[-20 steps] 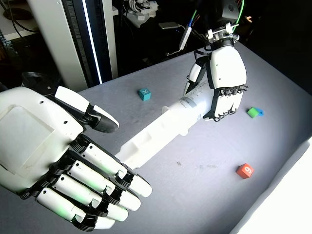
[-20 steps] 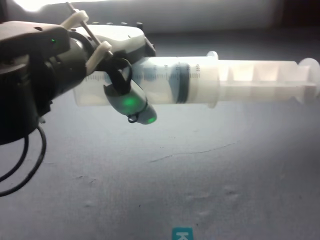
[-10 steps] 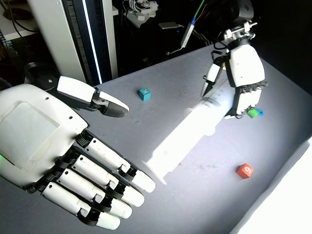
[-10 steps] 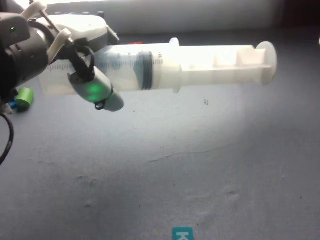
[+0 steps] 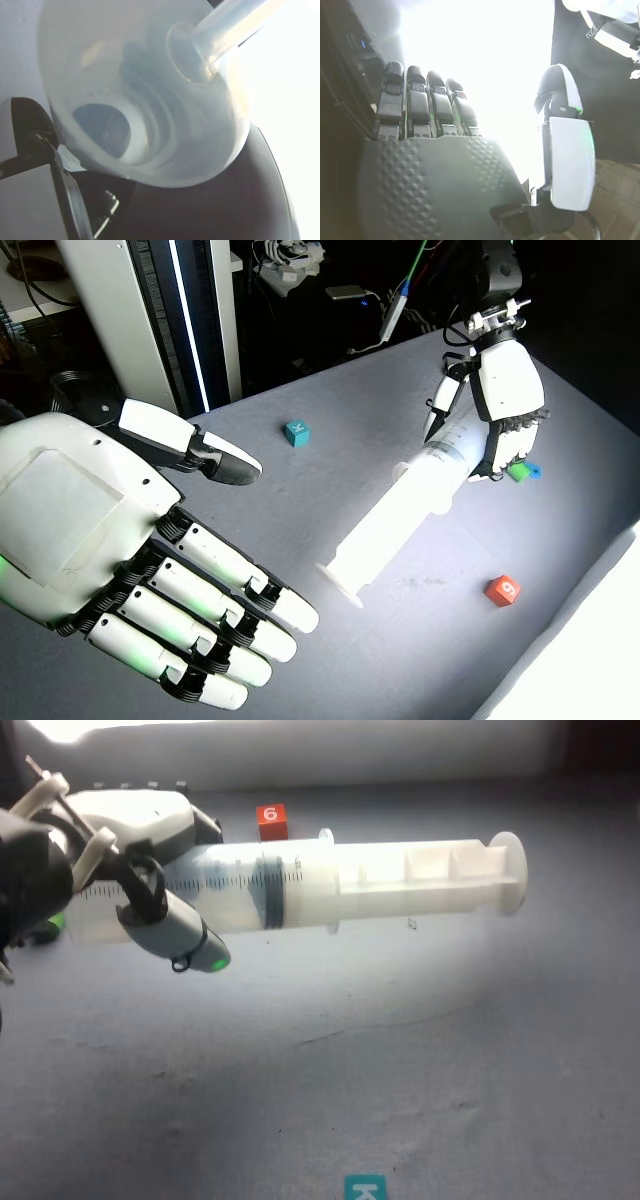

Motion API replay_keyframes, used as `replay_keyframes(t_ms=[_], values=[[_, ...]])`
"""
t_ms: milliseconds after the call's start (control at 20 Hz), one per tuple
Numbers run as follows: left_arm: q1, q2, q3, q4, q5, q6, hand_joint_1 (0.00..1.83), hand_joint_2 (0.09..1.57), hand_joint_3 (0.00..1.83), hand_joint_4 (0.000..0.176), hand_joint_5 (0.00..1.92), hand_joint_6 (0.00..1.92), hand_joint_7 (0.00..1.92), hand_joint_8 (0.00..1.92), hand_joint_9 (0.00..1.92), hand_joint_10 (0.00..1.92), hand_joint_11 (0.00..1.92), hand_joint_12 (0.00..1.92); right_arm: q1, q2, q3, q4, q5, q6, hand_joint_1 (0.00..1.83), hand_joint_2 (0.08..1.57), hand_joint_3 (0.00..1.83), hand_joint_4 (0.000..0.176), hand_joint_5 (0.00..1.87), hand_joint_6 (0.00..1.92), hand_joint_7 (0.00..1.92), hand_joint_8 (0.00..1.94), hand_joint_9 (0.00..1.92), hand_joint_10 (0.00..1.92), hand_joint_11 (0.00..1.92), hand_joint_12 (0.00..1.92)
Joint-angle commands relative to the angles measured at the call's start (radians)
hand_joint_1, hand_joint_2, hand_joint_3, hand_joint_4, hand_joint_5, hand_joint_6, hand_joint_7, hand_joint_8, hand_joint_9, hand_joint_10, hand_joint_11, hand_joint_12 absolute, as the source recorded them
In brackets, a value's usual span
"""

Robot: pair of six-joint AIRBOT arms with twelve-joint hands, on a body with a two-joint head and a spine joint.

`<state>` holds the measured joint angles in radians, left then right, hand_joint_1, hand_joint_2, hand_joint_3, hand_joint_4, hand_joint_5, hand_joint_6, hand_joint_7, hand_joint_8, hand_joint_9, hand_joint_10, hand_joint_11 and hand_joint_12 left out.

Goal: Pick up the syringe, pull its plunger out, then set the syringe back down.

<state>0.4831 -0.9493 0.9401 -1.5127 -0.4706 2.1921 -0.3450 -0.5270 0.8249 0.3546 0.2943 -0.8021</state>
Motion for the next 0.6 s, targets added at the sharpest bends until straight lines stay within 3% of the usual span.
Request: replay_keyframes(t_ms=[0,300,450,550], values=[[0.005,0.005,0.005,0.076,-0.017,-0.049,1.23,1.16,0.00,0.000,0.93,0.92,0.89,1.34,0.78,1.26,0.56,1.51,0.014,0.007,0.002,-0.003,0.117,0.007,0.48,1.08,0.00,0.000,0.06,0.00,0.07,0.00,0.08,0.00,0.00,0.30],[0.151,0.003,0.011,0.346,-0.042,-0.418,1.23,1.15,0.00,0.000,0.93,0.93,0.91,1.29,0.81,1.19,0.57,1.46,0.014,0.007,0.000,-0.004,0.117,0.007,0.50,1.08,0.00,0.000,0.06,0.00,0.07,0.00,0.09,0.00,0.00,0.36],[0.206,-0.004,0.014,0.455,-0.076,-0.571,1.23,1.15,0.00,0.000,0.91,0.95,0.92,1.28,0.80,1.19,0.56,1.48,0.014,0.006,-0.001,-0.004,0.117,0.007,0.48,1.08,0.00,0.000,0.07,0.01,0.08,0.00,0.10,0.00,0.00,0.39],[0.229,-0.011,0.020,0.497,-0.086,-0.623,1.23,1.16,0.00,0.000,0.91,0.95,0.91,1.31,0.80,1.19,0.56,1.48,0.014,0.006,-0.001,-0.004,0.117,0.007,0.47,1.08,0.00,0.000,0.06,0.00,0.09,0.00,0.11,0.01,0.00,0.39]])
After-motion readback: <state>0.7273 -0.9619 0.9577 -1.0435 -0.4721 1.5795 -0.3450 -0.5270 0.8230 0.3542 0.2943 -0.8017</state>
